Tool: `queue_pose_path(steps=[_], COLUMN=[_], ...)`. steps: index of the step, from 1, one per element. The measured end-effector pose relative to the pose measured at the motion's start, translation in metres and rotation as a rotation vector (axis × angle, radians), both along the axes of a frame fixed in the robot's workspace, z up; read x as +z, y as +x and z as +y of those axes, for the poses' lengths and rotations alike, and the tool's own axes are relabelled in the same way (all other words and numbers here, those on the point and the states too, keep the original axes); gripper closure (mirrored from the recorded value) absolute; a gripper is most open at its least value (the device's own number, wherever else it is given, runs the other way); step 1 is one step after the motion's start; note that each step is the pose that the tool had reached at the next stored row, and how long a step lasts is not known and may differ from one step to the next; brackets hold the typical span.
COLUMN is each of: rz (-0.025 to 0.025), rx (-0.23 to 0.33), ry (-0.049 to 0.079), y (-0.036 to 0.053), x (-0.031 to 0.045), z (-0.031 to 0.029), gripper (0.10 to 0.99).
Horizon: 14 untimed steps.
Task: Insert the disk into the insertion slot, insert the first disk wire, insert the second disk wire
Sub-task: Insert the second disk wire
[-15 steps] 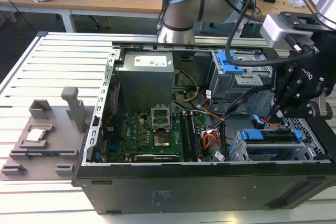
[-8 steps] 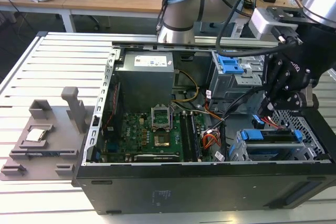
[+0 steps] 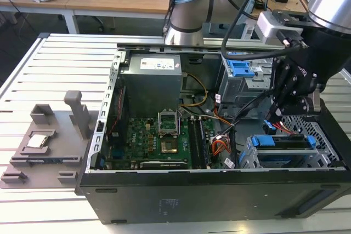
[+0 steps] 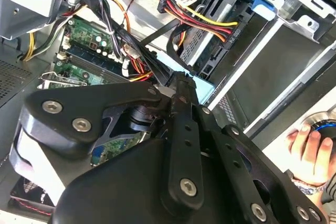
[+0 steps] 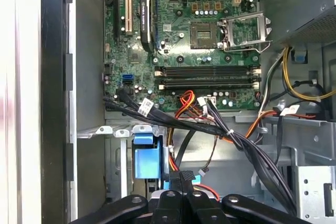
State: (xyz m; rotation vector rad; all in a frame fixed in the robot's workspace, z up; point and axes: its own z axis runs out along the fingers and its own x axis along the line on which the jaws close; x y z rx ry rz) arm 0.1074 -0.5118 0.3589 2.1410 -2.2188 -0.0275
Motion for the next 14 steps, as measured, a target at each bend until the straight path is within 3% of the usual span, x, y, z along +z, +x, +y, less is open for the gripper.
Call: queue_pose_path(steps=[7, 9, 10, 11, 14], rz=[0.0, 0.0, 0.0, 0.0, 0.0], rx=[0.0, 0.0, 0.0, 0.0, 0.0], ry=[0.0, 0.0, 0.0, 0.0, -0.018], y=[0.0, 0.0, 0.0, 0.0, 0.0], x=[-0.0012, -0.0012, -0.0012, -0.0013, -0.0024], z=[0.0, 0.0, 0.0, 0.0, 0.0006], gripper=[0.973, 0.851, 0.851, 0.784, 0.784])
